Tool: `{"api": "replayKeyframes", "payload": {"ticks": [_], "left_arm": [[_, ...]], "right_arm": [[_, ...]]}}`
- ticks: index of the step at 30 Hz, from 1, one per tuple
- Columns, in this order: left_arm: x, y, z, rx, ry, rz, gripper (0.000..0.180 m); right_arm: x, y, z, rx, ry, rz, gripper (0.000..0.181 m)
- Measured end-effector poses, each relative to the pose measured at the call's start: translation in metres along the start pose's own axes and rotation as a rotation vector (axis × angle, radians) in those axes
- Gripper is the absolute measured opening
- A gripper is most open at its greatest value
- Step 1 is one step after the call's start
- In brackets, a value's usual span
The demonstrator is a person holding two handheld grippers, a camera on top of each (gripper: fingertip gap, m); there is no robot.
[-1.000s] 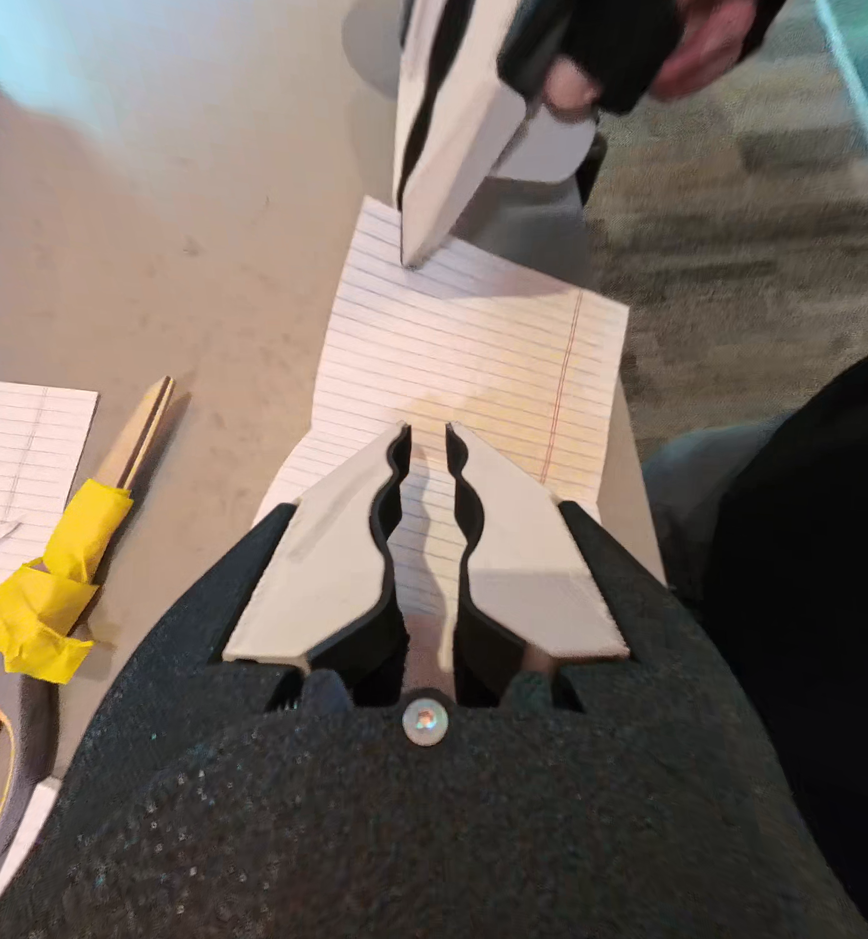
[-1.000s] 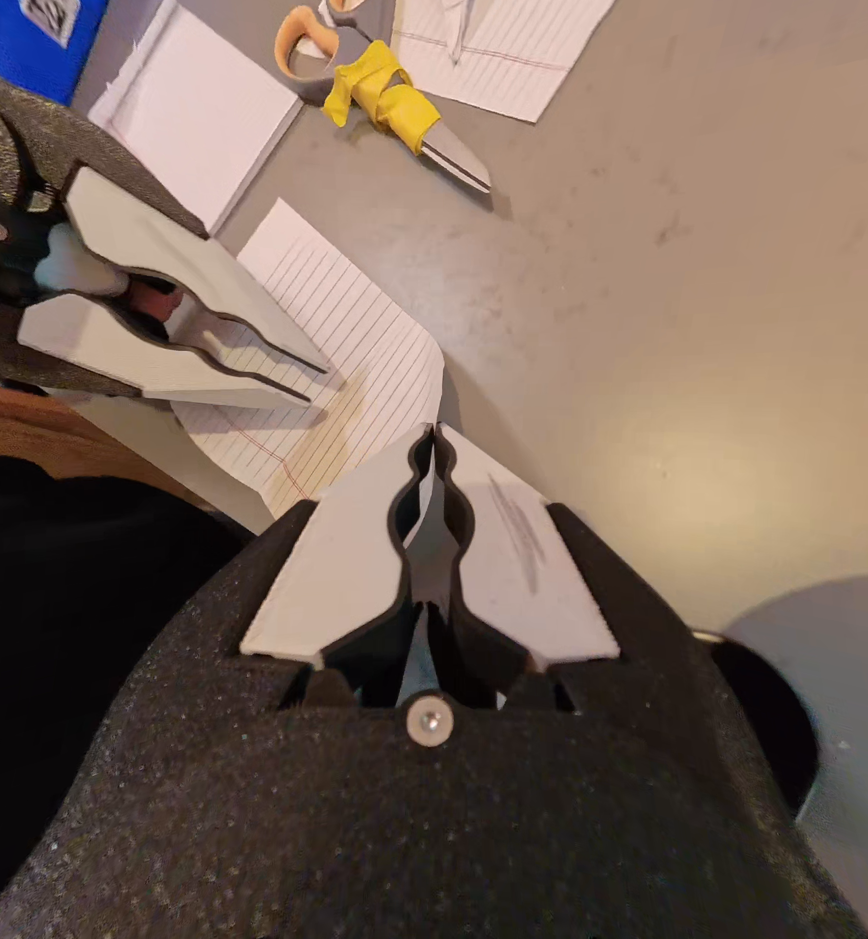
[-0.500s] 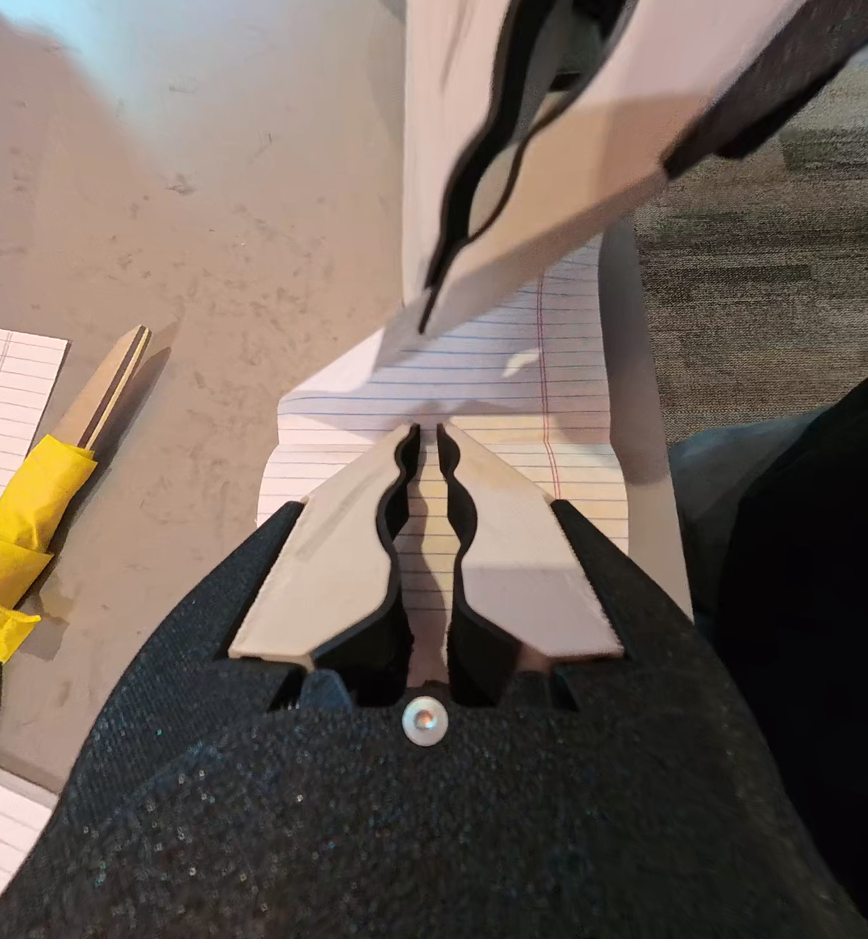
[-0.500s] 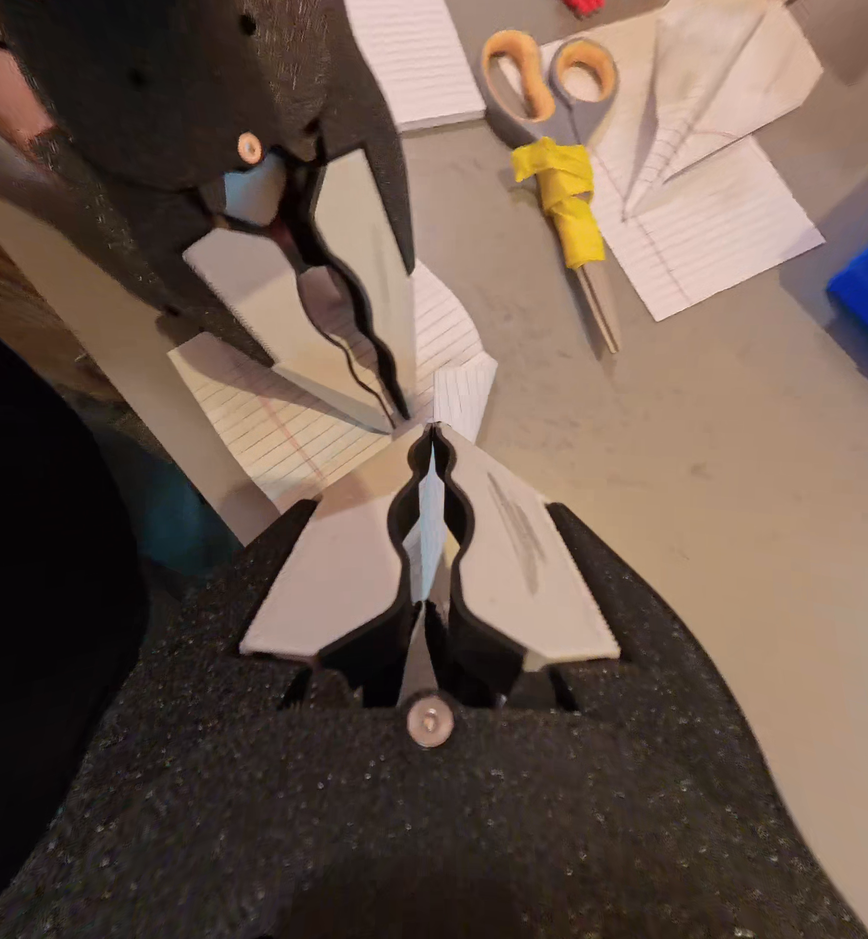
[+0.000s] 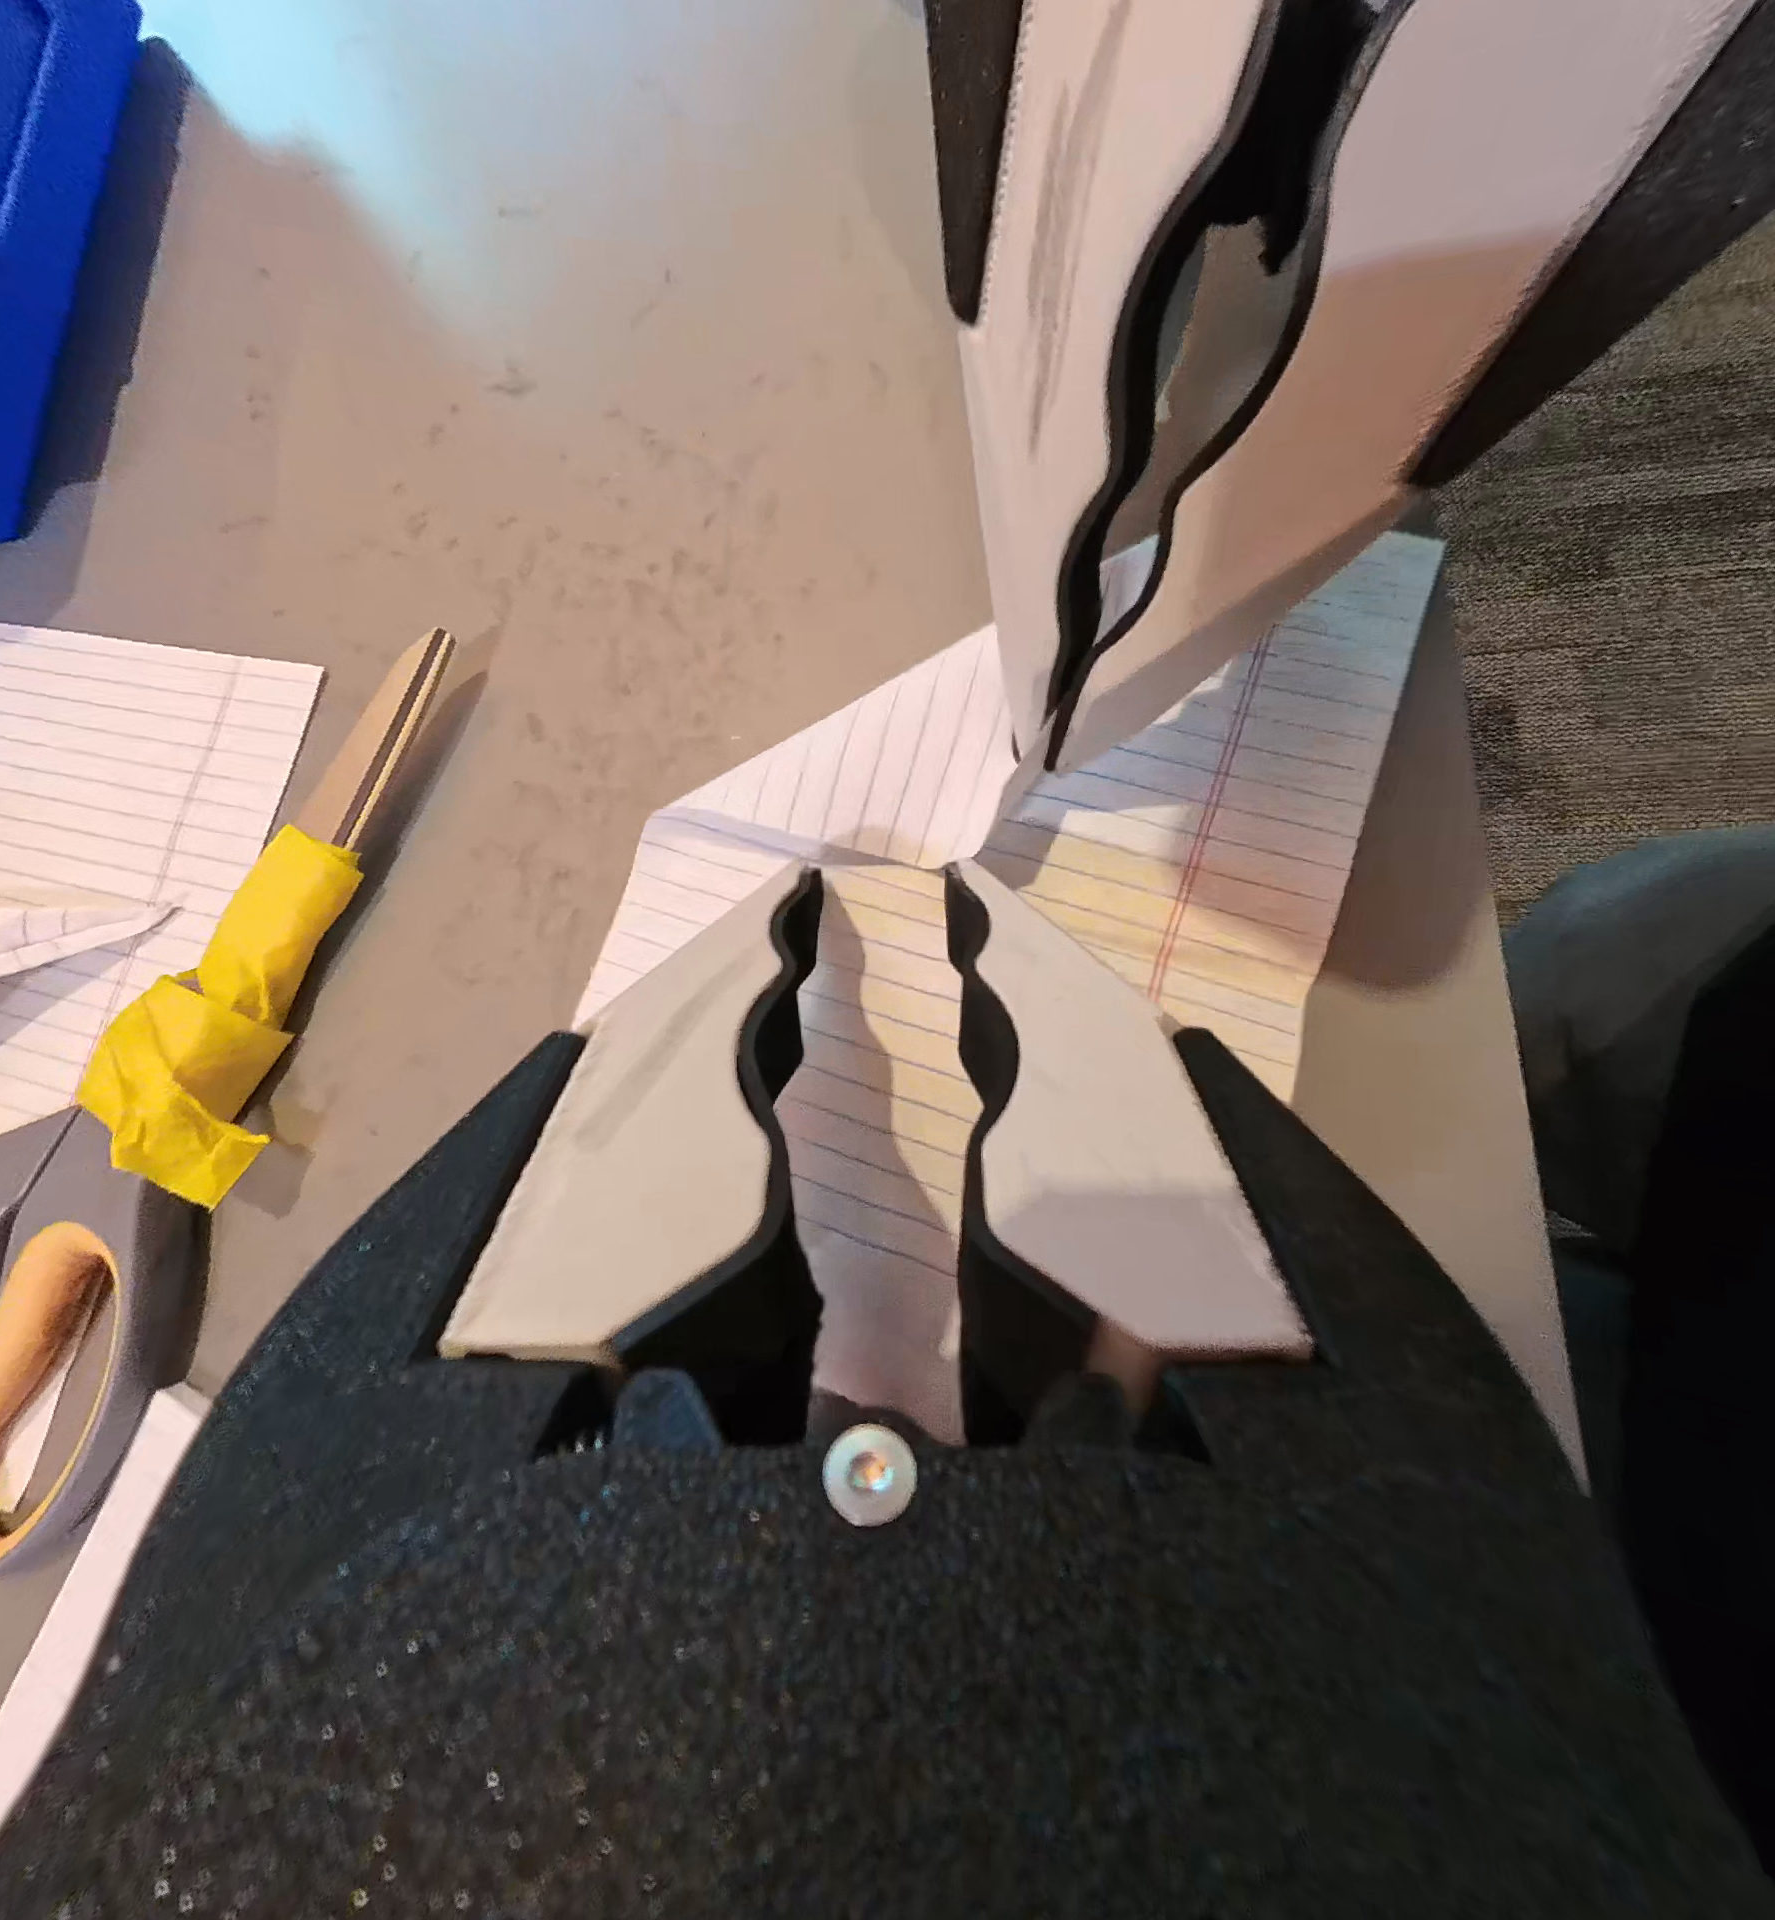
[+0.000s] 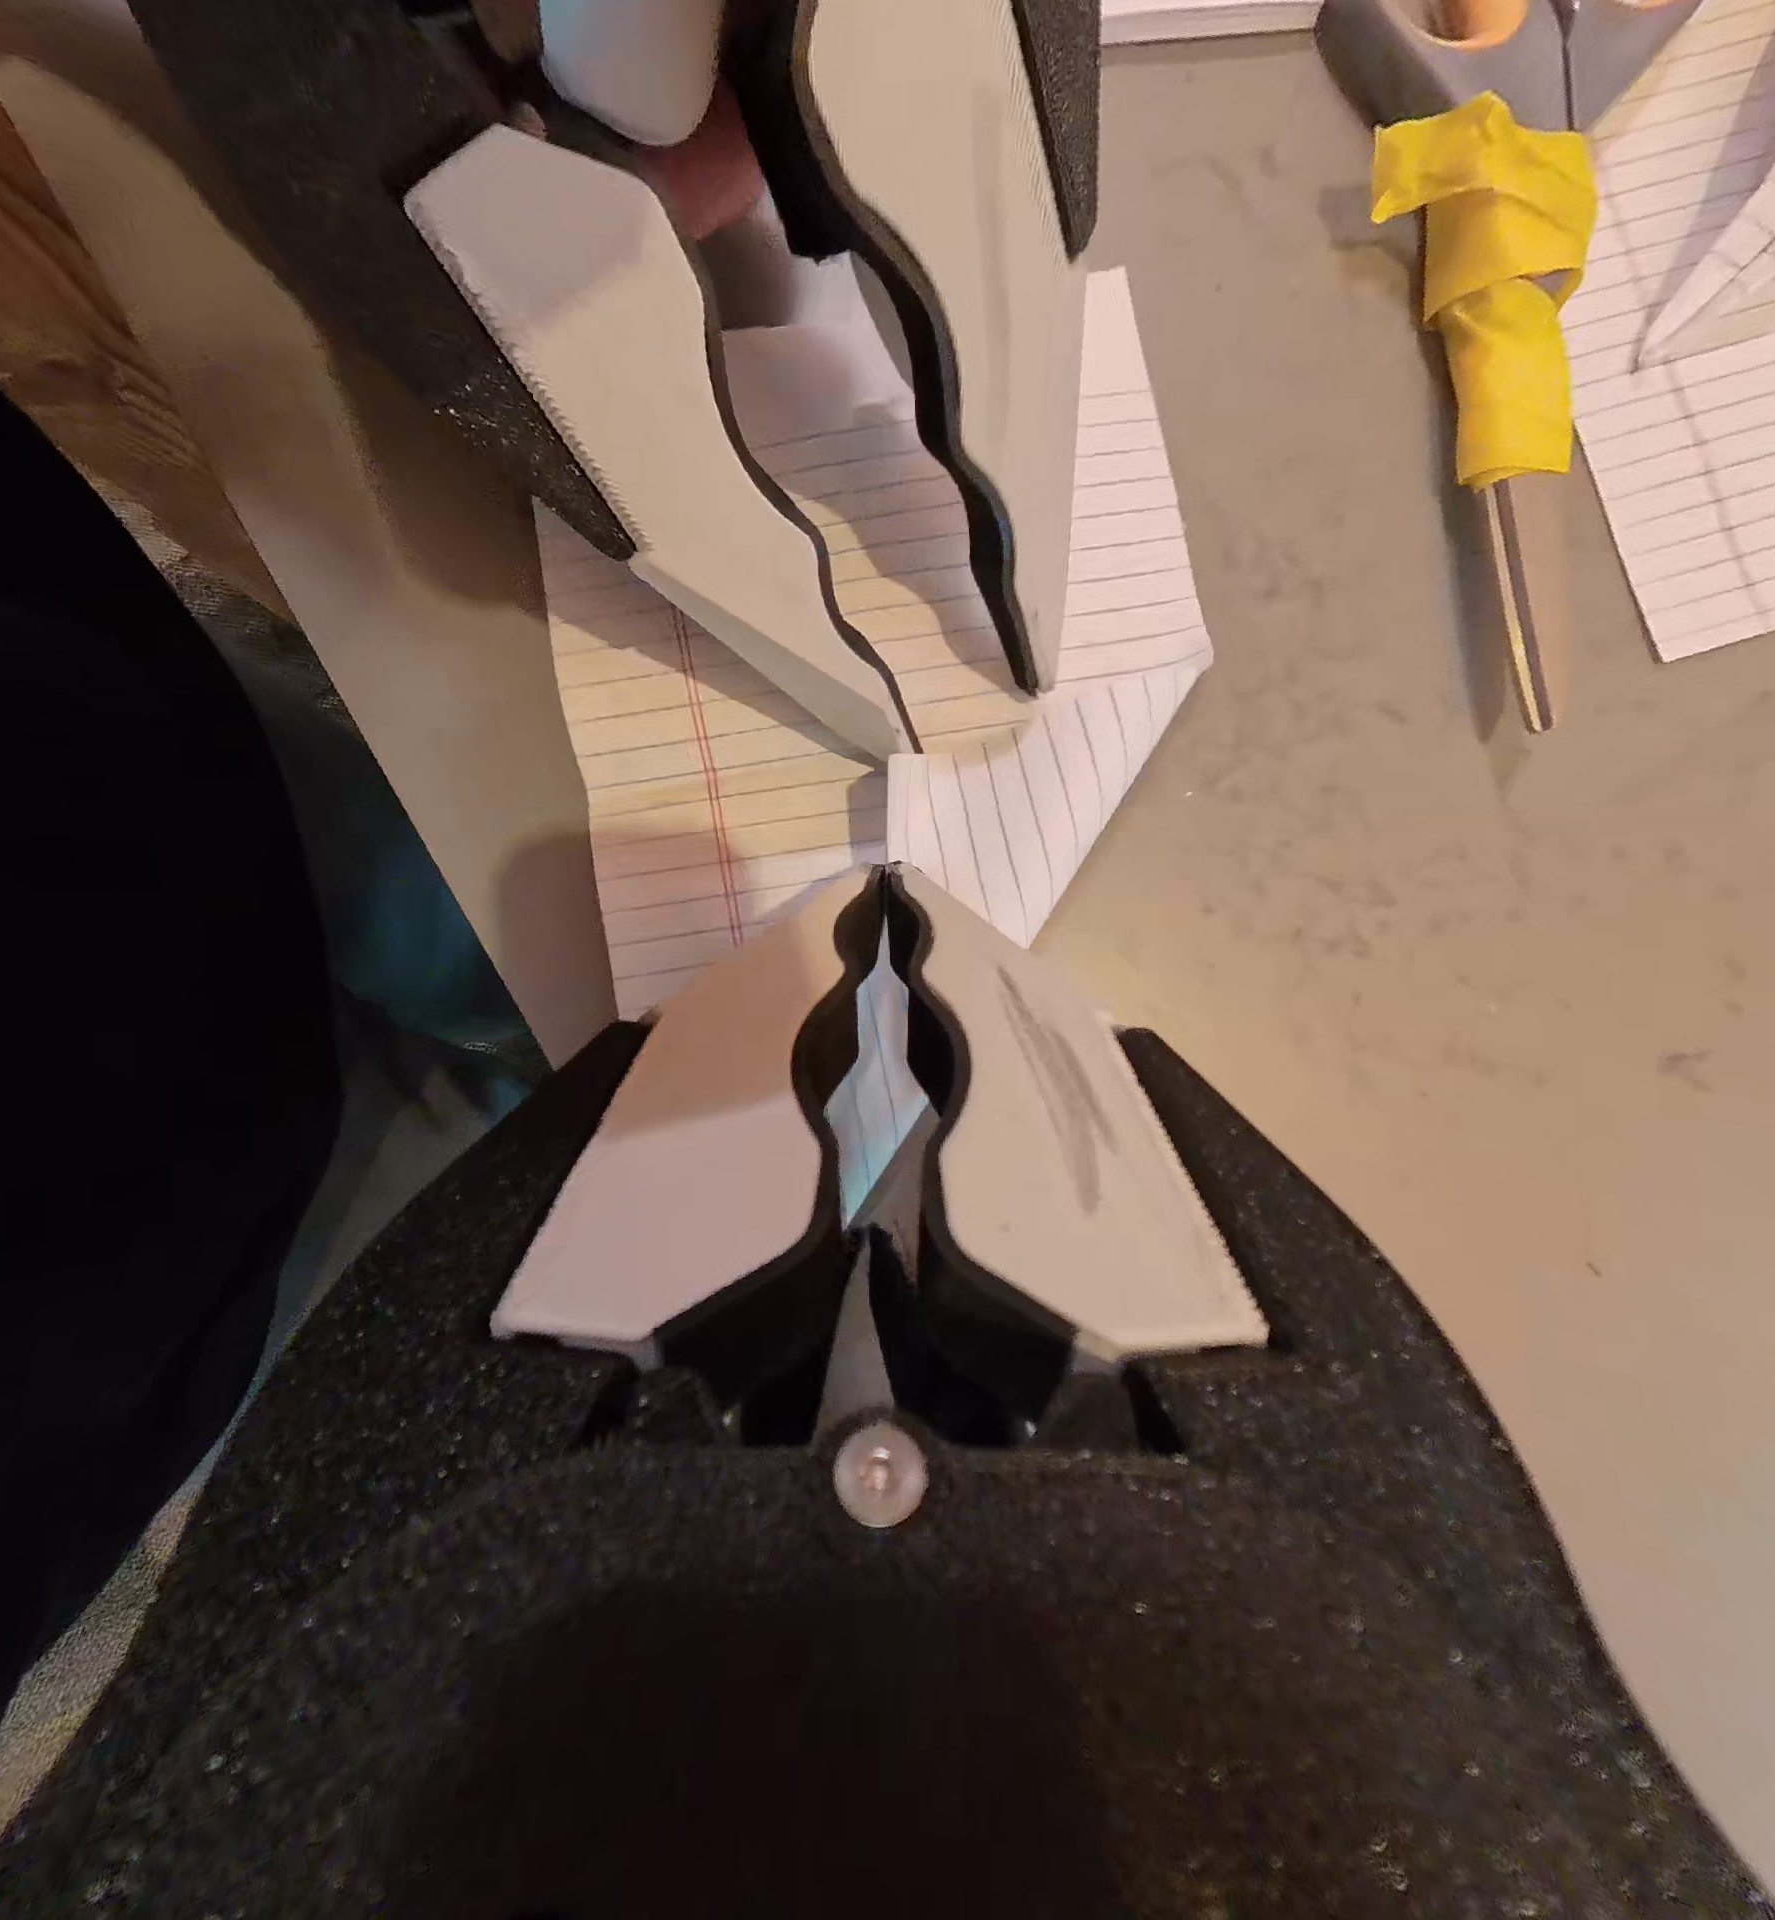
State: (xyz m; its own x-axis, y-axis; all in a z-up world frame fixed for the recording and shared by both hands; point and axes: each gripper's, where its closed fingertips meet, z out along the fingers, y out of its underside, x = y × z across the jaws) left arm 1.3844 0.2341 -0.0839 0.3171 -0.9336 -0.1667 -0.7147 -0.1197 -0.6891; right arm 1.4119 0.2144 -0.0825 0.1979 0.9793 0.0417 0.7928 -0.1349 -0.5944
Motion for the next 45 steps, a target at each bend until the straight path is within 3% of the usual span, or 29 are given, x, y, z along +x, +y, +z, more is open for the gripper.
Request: {"api": "replayKeyframes", "payload": {"ticks": [14,25,31,35,39,45], "left_arm": [[0.001,-0.002,-0.002,0.034,-0.021,0.049,0.039],[0.001,-0.007,-0.009,0.085,0.046,-0.001,0.035],[0.003,0.0,-0.002,0.023,0.035,0.042,0.032],[-0.002,-0.001,-0.003,0.033,-0.003,0.077,0.039],[0.01,-0.013,-0.01,0.12,0.052,0.117,0.037],[0.023,-0.004,-0.006,0.078,0.142,0.219,0.038]], "right_arm": [[0.001,0.001,0.006,-0.014,0.004,0.031,0.0],[0.0,0.001,0.006,-0.02,-0.015,0.007,0.0],[-0.002,0.003,0.005,-0.034,-0.032,-0.007,0.0],[-0.002,0.003,0.004,-0.037,-0.038,-0.016,0.0],[-0.002,0.004,0.004,-0.031,-0.052,-0.012,0.0],[-0.002,0.003,0.004,-0.034,-0.071,-0.019,0.0]]}}
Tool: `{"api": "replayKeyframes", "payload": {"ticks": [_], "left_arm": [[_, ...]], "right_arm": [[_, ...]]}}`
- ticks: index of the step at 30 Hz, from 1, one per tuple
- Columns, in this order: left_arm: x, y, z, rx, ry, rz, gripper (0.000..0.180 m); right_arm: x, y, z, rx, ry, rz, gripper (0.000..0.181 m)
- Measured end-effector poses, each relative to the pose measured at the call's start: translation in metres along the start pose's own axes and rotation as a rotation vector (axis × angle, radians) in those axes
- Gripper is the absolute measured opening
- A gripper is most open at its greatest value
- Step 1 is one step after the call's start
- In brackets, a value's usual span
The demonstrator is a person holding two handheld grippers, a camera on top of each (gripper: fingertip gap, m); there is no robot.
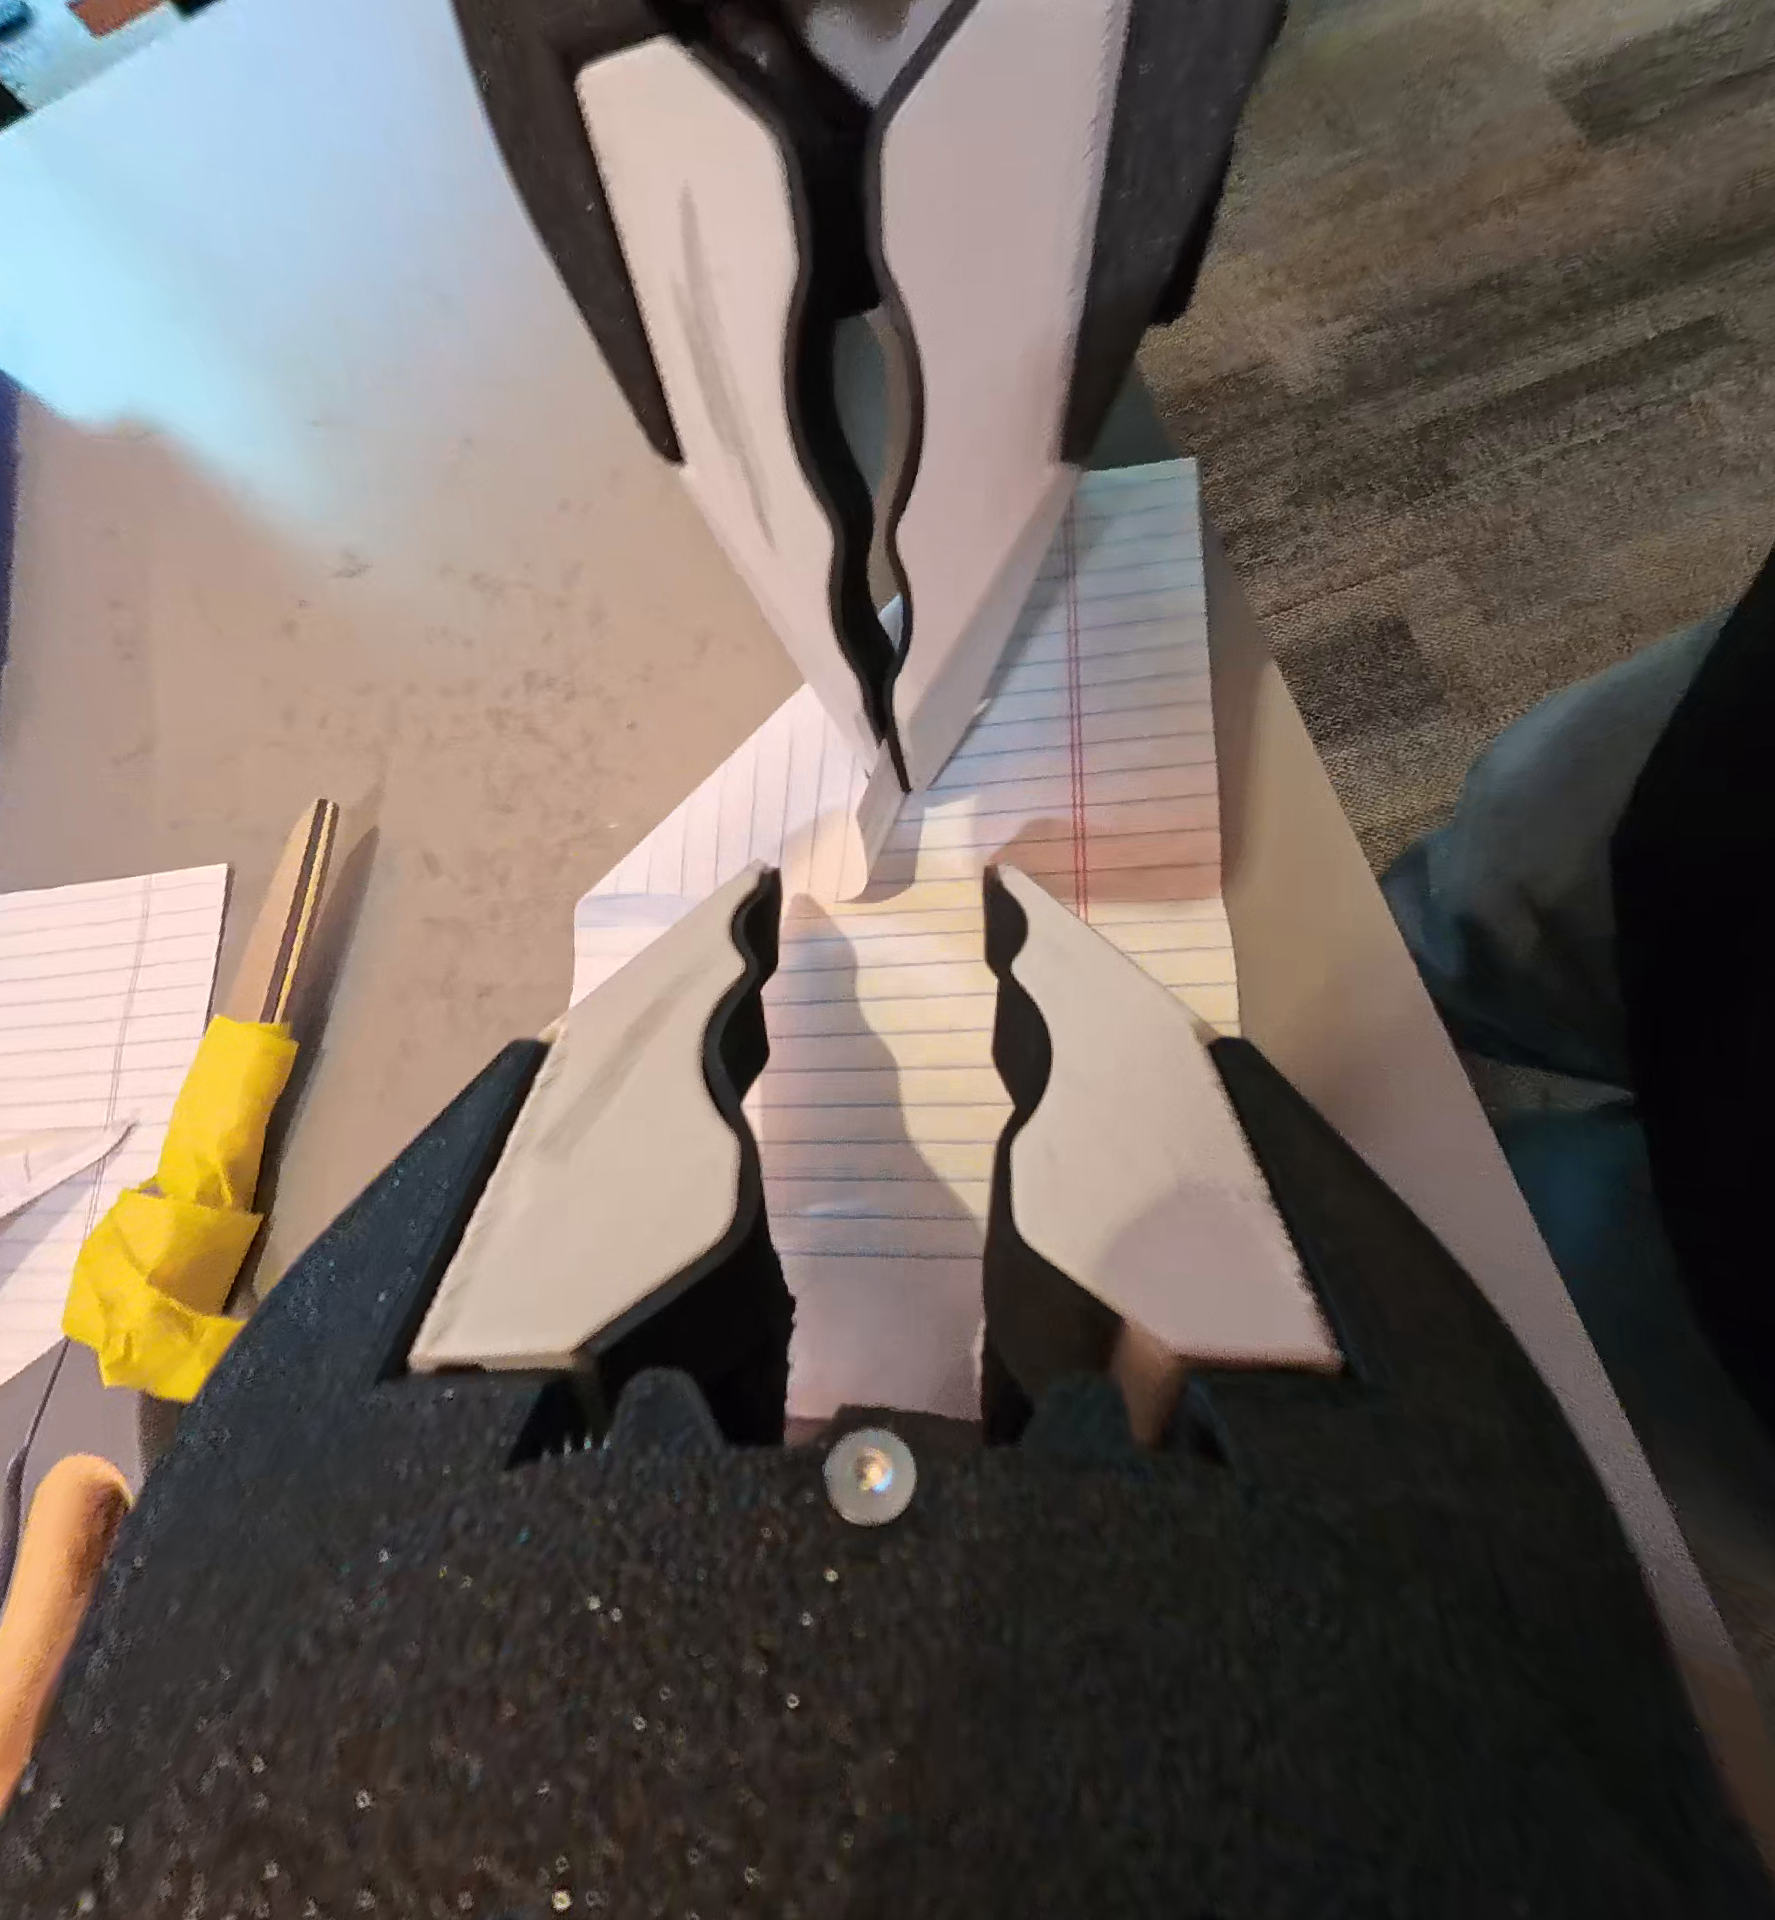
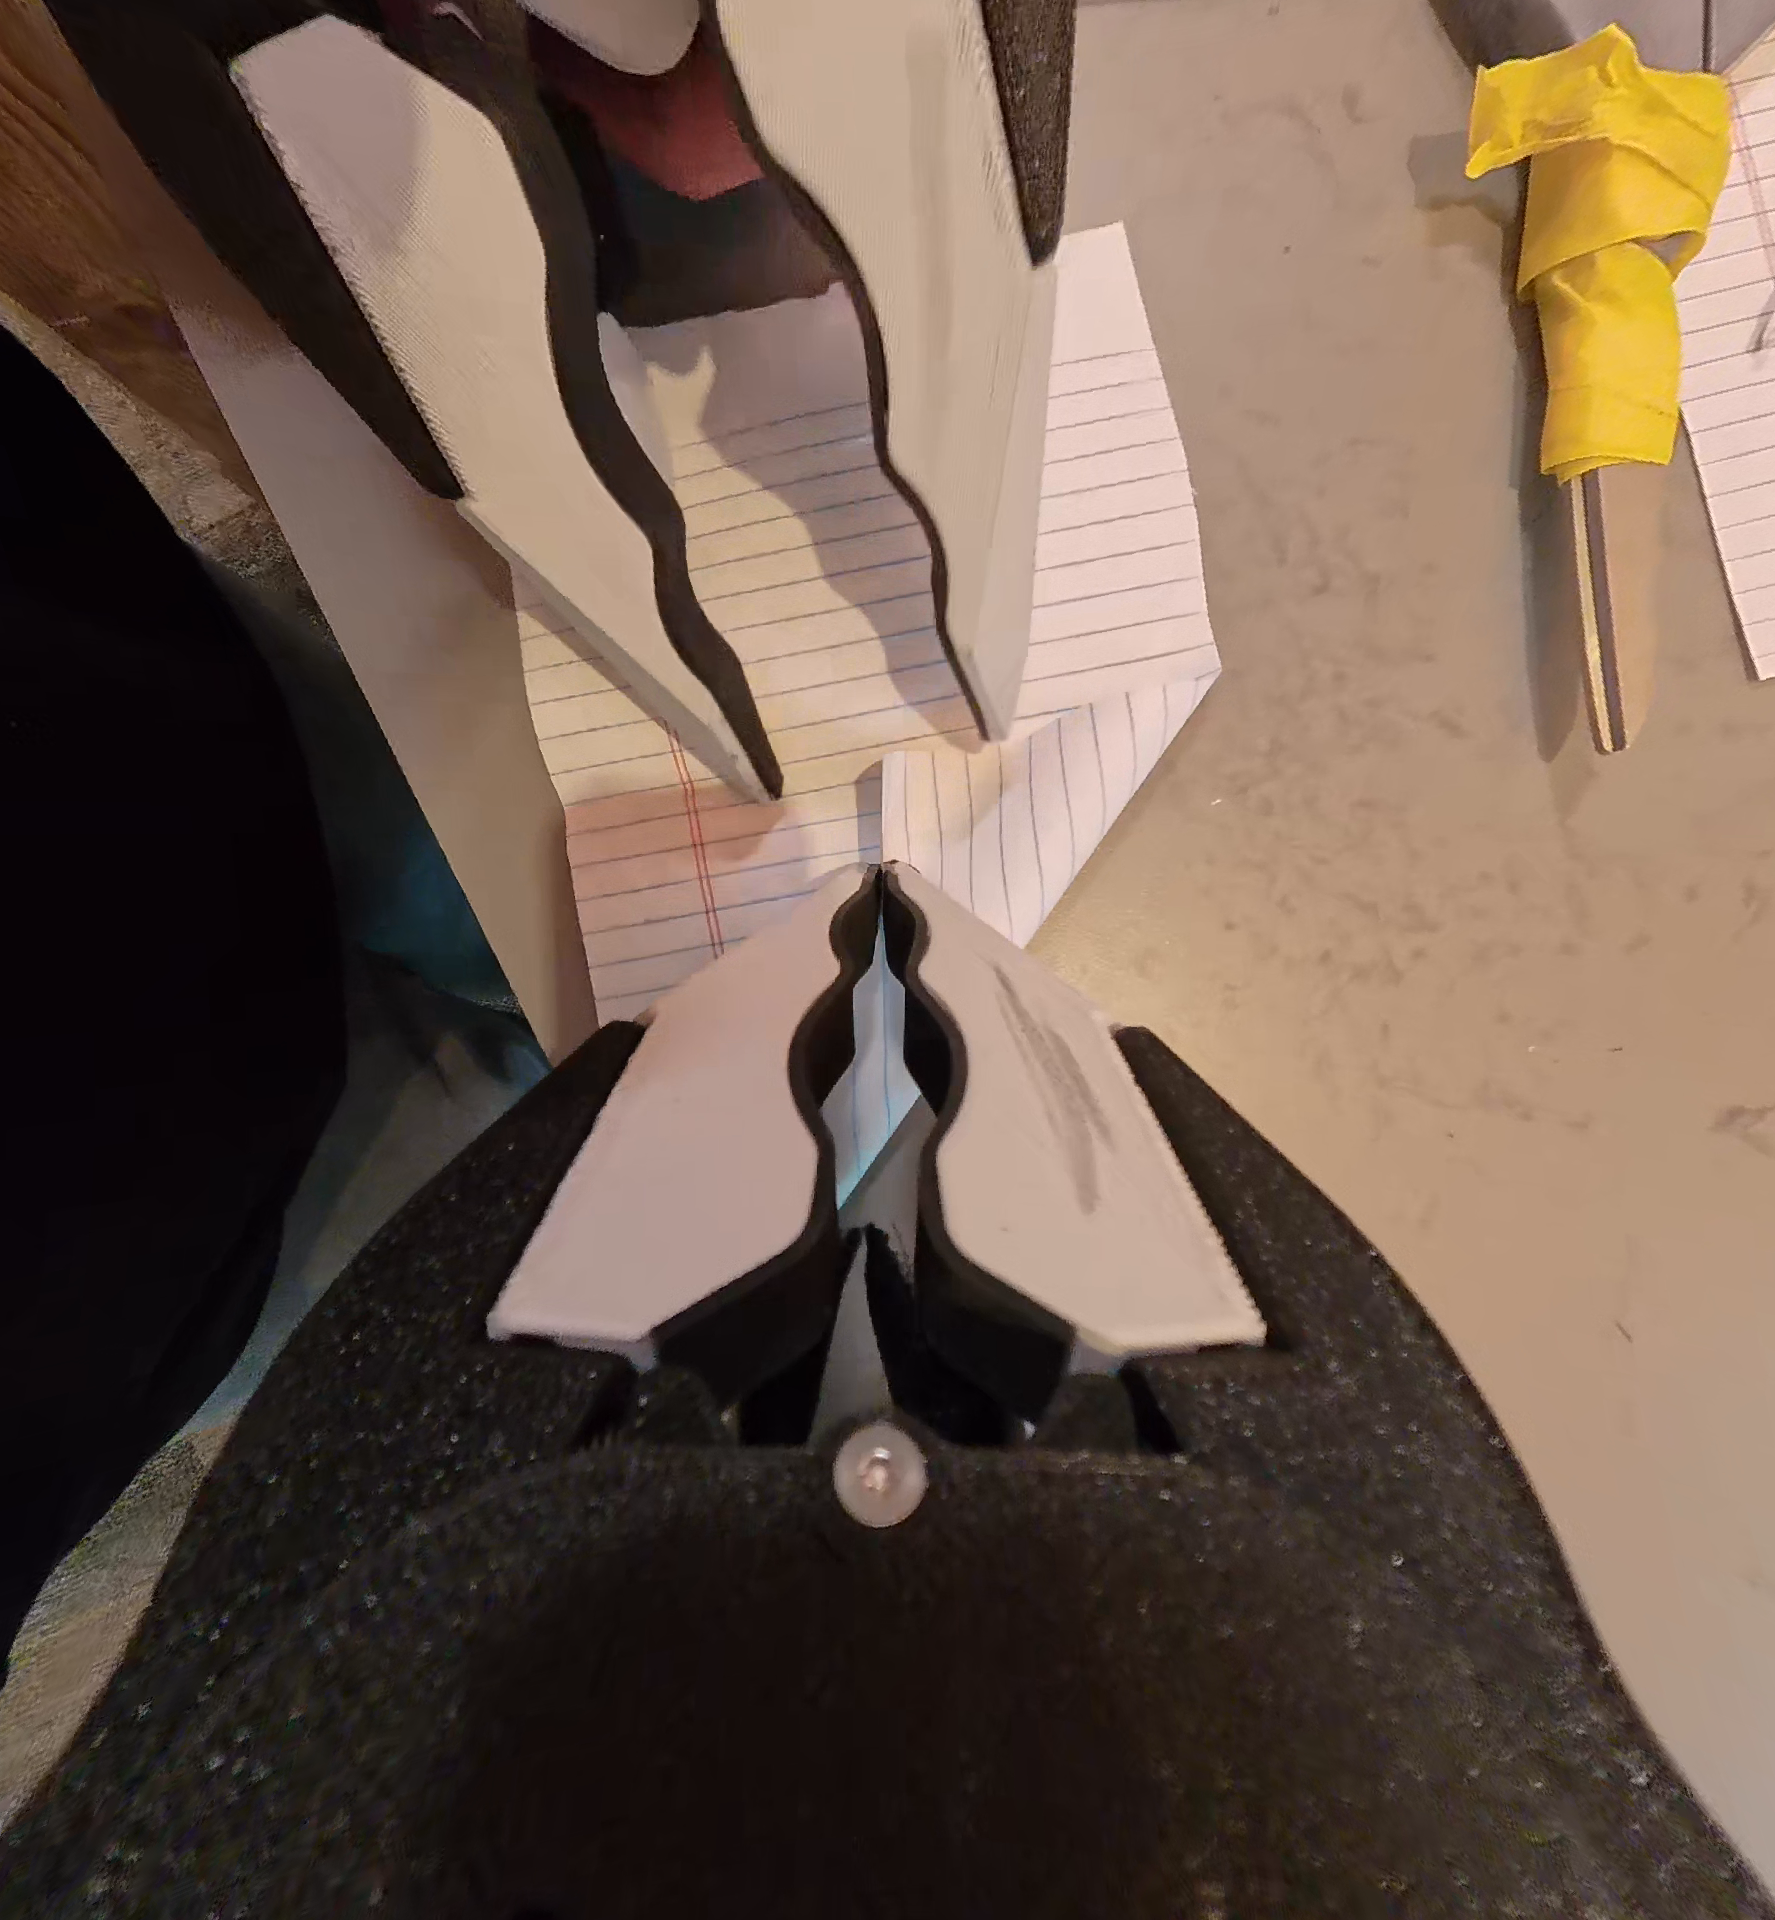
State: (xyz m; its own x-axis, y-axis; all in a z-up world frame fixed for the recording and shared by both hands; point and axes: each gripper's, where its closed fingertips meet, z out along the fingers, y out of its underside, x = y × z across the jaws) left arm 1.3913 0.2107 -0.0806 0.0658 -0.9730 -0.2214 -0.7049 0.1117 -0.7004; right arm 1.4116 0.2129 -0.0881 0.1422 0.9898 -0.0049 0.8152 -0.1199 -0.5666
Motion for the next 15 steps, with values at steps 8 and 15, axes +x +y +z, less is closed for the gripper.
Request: {"api": "replayKeyframes", "payload": {"ticks": [8,15], "left_arm": [[0.009,0.001,0.002,-0.012,0.091,0.003,0.024],[0.013,0.002,0.001,-0.025,0.162,-0.026,0.018]], "right_arm": [[-0.001,0.001,-0.001,-0.01,-0.035,-0.03,0.0],[-0.005,0.0,-0.001,-0.001,-0.092,-0.009,0.004]]}}
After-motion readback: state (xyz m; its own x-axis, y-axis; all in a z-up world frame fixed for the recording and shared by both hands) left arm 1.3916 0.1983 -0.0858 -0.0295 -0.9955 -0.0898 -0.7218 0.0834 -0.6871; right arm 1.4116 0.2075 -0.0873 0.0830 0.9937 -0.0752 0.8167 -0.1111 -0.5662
